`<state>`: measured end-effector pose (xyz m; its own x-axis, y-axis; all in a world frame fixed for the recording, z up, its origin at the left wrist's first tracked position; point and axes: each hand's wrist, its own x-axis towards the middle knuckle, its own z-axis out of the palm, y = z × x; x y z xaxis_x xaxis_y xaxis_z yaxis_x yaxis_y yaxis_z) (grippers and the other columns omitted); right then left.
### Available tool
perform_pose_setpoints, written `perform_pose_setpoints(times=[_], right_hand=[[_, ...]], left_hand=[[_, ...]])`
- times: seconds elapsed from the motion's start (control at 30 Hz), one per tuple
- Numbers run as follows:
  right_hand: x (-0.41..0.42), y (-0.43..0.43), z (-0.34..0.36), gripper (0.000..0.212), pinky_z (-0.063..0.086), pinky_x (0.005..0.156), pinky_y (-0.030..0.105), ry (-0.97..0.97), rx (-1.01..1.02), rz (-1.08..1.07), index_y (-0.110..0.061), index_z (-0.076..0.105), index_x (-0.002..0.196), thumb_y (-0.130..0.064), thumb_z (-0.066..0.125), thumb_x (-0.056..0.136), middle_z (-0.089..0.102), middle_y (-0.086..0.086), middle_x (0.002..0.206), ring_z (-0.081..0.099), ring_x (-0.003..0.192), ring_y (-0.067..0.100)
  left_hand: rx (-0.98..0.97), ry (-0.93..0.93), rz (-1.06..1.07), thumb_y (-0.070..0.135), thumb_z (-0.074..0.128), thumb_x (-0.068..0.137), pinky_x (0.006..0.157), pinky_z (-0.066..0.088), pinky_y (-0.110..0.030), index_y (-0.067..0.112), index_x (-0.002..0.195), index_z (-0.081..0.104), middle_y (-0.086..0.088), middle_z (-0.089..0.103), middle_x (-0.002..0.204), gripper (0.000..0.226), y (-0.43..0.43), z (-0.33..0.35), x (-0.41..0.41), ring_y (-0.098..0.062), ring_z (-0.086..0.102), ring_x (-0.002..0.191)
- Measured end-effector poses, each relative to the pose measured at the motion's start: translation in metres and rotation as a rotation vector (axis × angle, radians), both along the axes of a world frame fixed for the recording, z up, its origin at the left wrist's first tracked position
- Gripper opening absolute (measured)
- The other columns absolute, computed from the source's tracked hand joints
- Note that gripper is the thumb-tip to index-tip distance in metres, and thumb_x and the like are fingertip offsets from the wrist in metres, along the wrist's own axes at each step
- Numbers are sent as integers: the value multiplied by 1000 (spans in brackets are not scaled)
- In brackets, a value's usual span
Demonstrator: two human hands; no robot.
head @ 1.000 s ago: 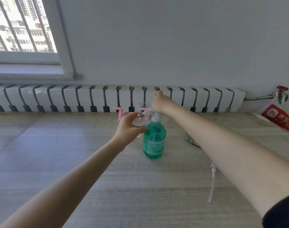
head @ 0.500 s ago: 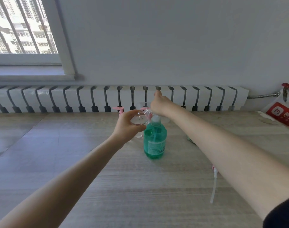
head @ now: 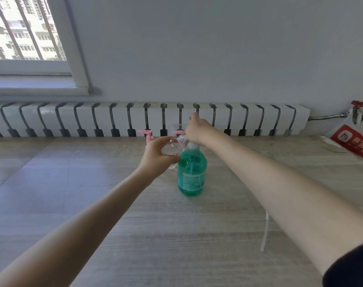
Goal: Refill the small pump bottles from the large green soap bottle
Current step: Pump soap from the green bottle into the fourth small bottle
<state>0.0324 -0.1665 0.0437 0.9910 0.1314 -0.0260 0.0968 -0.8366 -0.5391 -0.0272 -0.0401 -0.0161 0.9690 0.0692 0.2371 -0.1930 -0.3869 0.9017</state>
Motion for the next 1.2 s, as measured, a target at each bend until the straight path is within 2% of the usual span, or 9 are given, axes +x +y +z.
perform_pose_setpoints(times=[0.1, 0.2, 0.27, 0.33, 0.43, 0.57, 0.7, 1.0, 1.2], right_hand=[[-1, 0, 2, 59, 46, 84, 37, 11, -7, 7, -12, 15, 148, -7, 37, 93, 38, 19, 141, 50, 113, 31], [-5, -1, 5, 61, 47, 85, 38, 13, 4, -3, -12, 14, 148, -7, 39, 93, 39, 19, 140, 51, 112, 31], [-6, -2, 10, 62, 45, 83, 36, 17, 22, -10, -9, 12, 148, -6, 39, 93, 39, 19, 139, 51, 109, 28], [-4, -3, 15, 62, 44, 68, 32, -1, 12, -6, -6, 11, 148, -8, 39, 93, 45, 20, 130, 53, 94, 25], [-4, -4, 19, 62, 37, 52, 30, -29, -32, 1, -5, 12, 146, -9, 41, 91, 49, 20, 120, 52, 82, 24], [-4, -4, 19, 59, 35, 51, 29, -26, -52, 0, -5, 14, 143, -8, 43, 91, 45, 21, 123, 50, 81, 24], [0, -1, 18, 65, 40, 59, 33, -9, -54, 5, -7, 11, 145, -8, 47, 91, 42, 19, 119, 52, 87, 26], [3, -1, 7, 57, 48, 91, 43, -14, -30, 34, -15, 16, 146, -11, 38, 93, 32, 18, 139, 50, 107, 31], [5, 1, -3, 56, 43, 99, 46, -38, -24, 24, -17, 17, 148, -15, 36, 95, 29, 17, 146, 46, 120, 34]], left_hand=[[-8, 5, -20, -4, 73, 74, 74, 52, -12, 10, 126, 56, 2, 57, 122, 56, -1, 3, -2, 7, 62, 86], [0, -2, -2, -2, 75, 73, 96, 50, -32, 12, 124, 58, 0, 59, 122, 55, 0, 5, -4, -10, 58, 110], [-23, 6, -14, -4, 73, 74, 90, 53, -27, 12, 124, 57, 0, 59, 122, 55, -2, 7, -5, -5, 63, 101], [-40, -2, -35, -6, 72, 75, 75, 54, -15, 11, 124, 57, 2, 59, 118, 54, -4, 10, -6, 6, 65, 78], [-32, -10, -31, -5, 73, 75, 87, 50, -23, 12, 122, 58, 7, 59, 110, 52, -5, 15, -8, 0, 62, 90], [-34, 4, -36, -5, 71, 76, 73, 51, -14, 11, 124, 57, 6, 58, 114, 53, -7, 17, -8, 5, 63, 79], [-11, -6, -16, -5, 72, 75, 86, 45, -20, 12, 120, 59, 8, 59, 106, 50, -5, 18, -7, -9, 57, 104], [40, -1, -4, -3, 73, 75, 97, 42, -27, 10, 126, 57, 5, 57, 114, 55, 0, 12, -4, -8, 50, 110], [40, 3, -4, -2, 75, 73, 102, 46, -38, 11, 124, 59, 0, 60, 122, 55, 2, 4, -1, -16, 53, 119]])
